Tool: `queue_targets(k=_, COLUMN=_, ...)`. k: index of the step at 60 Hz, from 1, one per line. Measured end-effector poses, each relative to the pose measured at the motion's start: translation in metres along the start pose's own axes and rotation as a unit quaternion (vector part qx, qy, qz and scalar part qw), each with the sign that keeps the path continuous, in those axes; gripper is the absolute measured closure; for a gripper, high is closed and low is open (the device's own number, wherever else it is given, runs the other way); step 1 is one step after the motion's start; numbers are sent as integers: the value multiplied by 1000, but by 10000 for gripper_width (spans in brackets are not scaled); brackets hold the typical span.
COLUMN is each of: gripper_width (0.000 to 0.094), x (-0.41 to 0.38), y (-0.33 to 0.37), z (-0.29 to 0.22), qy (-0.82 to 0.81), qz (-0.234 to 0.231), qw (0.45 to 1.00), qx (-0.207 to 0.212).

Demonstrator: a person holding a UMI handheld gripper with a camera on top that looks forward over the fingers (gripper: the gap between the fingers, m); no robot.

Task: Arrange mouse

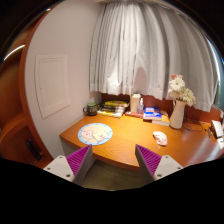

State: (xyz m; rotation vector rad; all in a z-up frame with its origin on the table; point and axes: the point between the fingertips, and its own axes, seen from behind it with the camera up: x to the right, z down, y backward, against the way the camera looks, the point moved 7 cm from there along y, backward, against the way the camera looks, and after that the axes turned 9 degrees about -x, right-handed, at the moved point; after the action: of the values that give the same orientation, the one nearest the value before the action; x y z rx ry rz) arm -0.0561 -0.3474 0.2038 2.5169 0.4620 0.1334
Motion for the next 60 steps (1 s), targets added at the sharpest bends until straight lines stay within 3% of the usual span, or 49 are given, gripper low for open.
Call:
queue_targets(k=14, gripper_width=67, x=70, y=-43, z=70, qy=-35, qz=42, qw=996, qx=-73)
queue_targets(k=24, gripper_width=64, x=139, y=-84, z=92, qy=-74, qz=89, qw=988, qx=-105)
queue_targets(k=30, gripper_width=65, x=183, y=-115, z=92, qy=-84, qz=119, qw=983, qx=-112)
queue_targets(k=44, gripper_width=84, x=253, y=-193, z=71, qy=-109, qz=139, qw=974, qx=-139)
queue_targets(k=60, gripper_width=185, x=282, y=-264, z=23, qy=-118, qz=118, qw=976, qx=-138)
